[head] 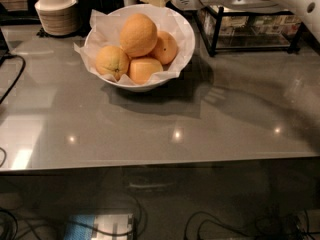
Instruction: Pick orange from white bowl
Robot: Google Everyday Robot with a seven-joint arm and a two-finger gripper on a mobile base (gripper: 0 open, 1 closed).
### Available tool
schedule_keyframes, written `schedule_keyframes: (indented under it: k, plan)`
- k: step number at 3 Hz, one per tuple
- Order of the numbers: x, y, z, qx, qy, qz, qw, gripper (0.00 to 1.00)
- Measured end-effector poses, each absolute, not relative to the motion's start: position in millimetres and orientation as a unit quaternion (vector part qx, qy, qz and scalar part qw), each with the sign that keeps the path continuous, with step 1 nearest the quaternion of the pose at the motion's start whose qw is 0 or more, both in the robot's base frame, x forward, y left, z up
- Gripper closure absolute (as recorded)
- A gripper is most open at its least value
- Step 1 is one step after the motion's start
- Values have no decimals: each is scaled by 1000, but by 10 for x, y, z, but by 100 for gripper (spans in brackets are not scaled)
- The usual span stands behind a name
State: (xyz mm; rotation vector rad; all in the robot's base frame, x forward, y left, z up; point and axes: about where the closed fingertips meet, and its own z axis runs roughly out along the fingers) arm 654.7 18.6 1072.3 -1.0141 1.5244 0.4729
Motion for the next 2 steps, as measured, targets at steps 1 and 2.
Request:
schedule_keyframes:
  k: [1, 2]
  plan:
    - [6547, 186, 10723, -435, 654, 203, 585, 12]
    - [6547, 186, 10723, -435, 654, 203, 585, 0]
